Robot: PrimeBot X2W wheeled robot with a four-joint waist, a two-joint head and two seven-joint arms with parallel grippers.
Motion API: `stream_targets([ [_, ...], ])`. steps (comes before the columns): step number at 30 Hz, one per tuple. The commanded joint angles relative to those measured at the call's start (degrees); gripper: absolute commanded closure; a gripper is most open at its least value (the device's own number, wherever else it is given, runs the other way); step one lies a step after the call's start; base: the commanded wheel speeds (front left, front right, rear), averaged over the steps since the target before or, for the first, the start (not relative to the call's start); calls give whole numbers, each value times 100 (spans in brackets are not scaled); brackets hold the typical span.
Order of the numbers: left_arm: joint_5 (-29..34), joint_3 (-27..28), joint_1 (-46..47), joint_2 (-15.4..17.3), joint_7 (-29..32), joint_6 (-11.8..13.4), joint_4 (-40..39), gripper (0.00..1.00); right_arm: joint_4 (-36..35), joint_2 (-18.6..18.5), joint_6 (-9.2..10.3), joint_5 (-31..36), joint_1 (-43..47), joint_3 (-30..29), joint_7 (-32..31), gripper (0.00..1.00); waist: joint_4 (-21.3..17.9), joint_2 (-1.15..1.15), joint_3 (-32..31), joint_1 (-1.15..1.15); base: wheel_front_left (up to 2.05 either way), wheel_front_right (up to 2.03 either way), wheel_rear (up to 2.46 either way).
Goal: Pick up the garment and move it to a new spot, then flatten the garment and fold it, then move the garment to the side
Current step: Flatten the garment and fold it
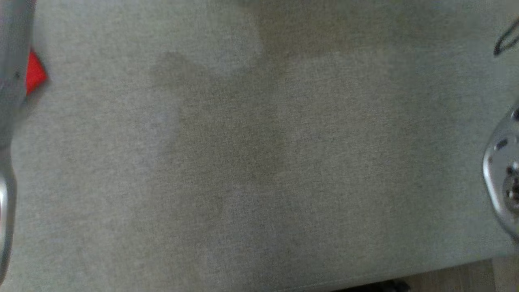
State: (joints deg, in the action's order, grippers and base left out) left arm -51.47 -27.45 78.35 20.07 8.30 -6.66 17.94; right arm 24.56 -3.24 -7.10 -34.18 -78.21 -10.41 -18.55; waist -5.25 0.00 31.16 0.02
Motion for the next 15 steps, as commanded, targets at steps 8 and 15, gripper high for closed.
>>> stream_targets([
  [8, 171, -915, -335, 183, -1317, -79, 607, 100, 1003, 35, -39, -136, 608, 561, 1106, 100, -50, 0, 128, -2, 0, 0, 0],
  [15, -259, -1990, -2277, 880, -2115, -81, -164, 100, 534, 35, -39, -370, 2997, 895, 1397, 100, -8, 0, -312, -2, 0, 0, 0],
])
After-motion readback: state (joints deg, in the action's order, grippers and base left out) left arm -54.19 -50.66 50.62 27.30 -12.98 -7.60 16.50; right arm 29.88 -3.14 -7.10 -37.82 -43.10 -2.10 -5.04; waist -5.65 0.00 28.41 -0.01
